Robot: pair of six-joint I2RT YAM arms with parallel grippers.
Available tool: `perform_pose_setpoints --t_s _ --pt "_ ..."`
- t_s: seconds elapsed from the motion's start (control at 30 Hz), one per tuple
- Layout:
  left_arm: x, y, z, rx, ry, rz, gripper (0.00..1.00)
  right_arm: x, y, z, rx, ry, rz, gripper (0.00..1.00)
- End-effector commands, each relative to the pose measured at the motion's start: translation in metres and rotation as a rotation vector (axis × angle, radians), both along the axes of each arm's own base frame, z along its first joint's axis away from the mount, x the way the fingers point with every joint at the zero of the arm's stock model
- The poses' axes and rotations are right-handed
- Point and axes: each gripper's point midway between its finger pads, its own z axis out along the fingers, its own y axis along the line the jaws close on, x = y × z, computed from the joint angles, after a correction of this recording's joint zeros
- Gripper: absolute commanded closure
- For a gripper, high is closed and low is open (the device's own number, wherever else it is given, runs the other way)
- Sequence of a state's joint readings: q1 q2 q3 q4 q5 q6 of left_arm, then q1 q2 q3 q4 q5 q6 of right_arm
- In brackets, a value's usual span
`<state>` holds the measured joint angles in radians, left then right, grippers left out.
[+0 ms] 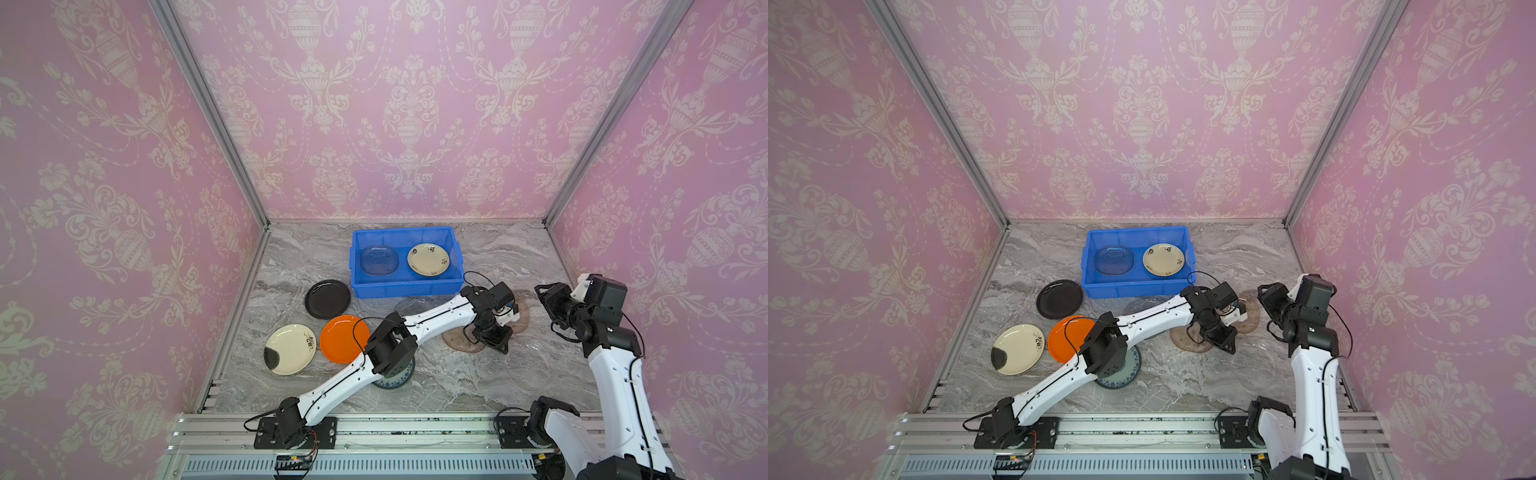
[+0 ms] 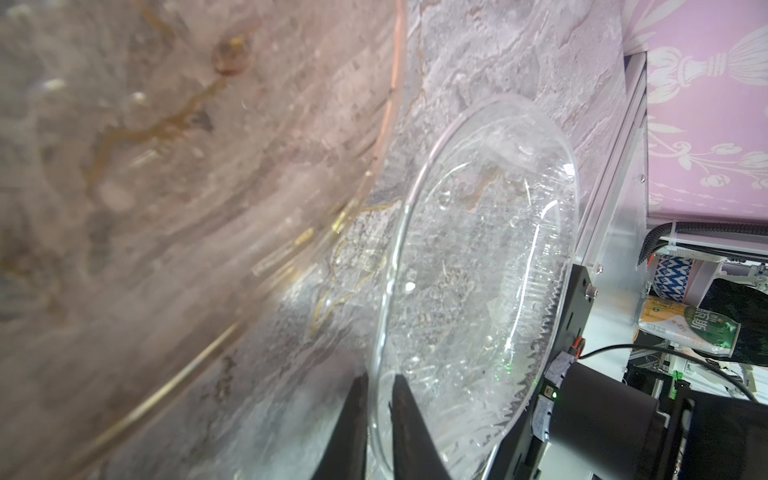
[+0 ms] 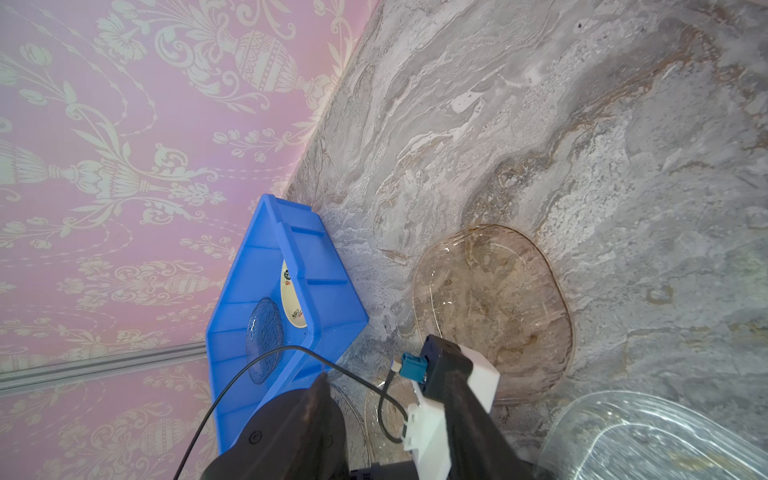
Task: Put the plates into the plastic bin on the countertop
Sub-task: 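Close the left gripper on the clear plate's rim, then lift the clear plate upright with the left gripper and carry it toward the bin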
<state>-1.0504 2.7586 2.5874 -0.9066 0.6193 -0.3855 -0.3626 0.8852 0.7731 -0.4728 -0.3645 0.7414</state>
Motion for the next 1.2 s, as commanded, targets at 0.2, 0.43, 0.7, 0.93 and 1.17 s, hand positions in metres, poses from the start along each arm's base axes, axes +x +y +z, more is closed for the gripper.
perform_pose_setpoints --t_s 0.2,0.43,0.7,0.93,1.17 --pt "0.010 0.005 0.027 -0.015 -0.105 -0.031 0.94 0.009 0.002 0.019 0.004 -0.079 0.020 0.53" --pt "0.027 0.005 0.096 -0.139 -0.142 -0.007 1.00 0.028 0.003 0.047 0.014 -0.140 0.062 0.53" --pt "0.038 0.029 0.154 -0.184 -0.151 0.015 1.00 0.053 -0.010 0.101 -0.032 -0.239 0.041 0.53" --pt "0.084 0.098 0.151 -0.009 -0.235 0.121 1.00 0.092 -0.010 0.127 -0.040 -0.321 0.096 0.51" --pt "0.156 0.175 0.156 0.092 -0.276 0.345 1.00 0.123 0.036 0.134 -0.091 -0.303 0.219 0.39"
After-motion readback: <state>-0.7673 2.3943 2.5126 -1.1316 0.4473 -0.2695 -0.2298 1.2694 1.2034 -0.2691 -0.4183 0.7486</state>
